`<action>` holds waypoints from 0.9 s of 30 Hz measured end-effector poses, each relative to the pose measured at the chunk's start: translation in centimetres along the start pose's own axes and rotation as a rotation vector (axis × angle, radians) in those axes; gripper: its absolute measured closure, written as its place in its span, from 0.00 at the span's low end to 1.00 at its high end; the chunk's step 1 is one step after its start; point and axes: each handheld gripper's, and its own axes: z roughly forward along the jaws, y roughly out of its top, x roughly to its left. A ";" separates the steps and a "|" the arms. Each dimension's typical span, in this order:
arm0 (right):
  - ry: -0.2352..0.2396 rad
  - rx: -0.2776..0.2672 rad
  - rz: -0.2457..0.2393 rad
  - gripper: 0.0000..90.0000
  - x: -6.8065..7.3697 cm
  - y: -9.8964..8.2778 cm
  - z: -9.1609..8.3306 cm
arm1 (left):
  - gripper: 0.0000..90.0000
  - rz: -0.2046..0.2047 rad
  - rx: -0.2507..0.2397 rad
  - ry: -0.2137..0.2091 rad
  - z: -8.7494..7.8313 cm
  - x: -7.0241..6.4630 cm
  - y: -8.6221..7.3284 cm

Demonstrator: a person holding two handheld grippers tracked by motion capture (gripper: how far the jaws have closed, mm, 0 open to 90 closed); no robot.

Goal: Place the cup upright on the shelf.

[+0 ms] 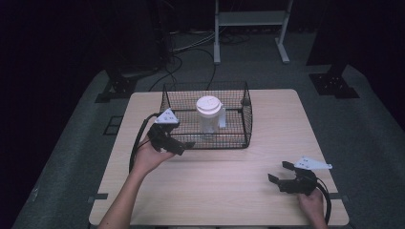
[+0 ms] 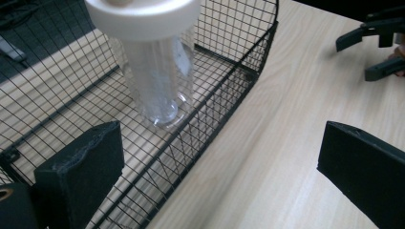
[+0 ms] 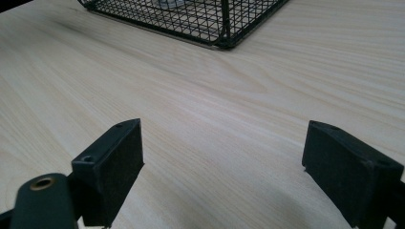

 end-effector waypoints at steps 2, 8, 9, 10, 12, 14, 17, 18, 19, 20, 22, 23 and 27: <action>0.000 -0.003 0.002 0.14 0.0 0.0 0.0 | 0.01 -0.002 -0.003 -0.004 -0.2 -0.2 -0.4; 0.001 0.000 0.001 0.14 0.0 0.0 0.0 | 0.01 -0.018 -0.024 -0.007 -0.9 -0.5 -1.8; 0.001 0.000 0.002 0.14 0.0 0.0 0.0 | 0.01 -0.021 -0.024 -0.007 -1.0 -0.5 -2.0; 0.001 0.001 0.002 0.14 -0.1 0.0 0.0 | 0.01 -0.026 -0.026 -0.006 -1.0 -0.5 -2.4; 0.000 0.001 0.002 0.14 0.0 0.0 0.0 | 0.01 -0.029 -0.028 -0.002 -1.2 -0.6 -2.9; 0.000 0.001 0.001 0.14 0.0 0.0 0.0 | 0.01 -0.030 -0.027 0.002 -1.3 -0.7 -3.3; -0.001 0.001 -0.002 0.14 -0.1 0.0 0.0 | 0.01 -0.029 -0.030 0.003 -1.4 -1.0 -4.0; -0.001 0.002 -0.001 0.14 0.0 0.0 0.0 | 0.01 -0.027 -0.027 0.005 -1.4 -1.1 -4.2; -0.001 0.003 -0.002 0.14 0.0 0.0 0.0 | 0.01 -0.027 -0.028 0.010 -1.5 -1.2 -4.4; 0.000 0.002 -0.001 0.14 0.0 0.0 0.0 | 0.01 -0.027 -0.028 0.010 -1.6 -1.3 -4.6; 0.000 0.003 -0.002 0.14 0.0 0.0 0.0 | 0.01 -0.028 -0.035 0.010 -1.8 -1.5 -4.8; -0.001 0.002 -0.003 0.14 0.0 0.0 0.0 | 0.01 -0.027 -0.036 0.012 -1.8 -1.6 -4.9; -0.001 0.003 -0.002 0.14 0.0 0.0 0.0 | 0.01 -0.017 -0.045 0.021 -2.0 -2.2 -5.4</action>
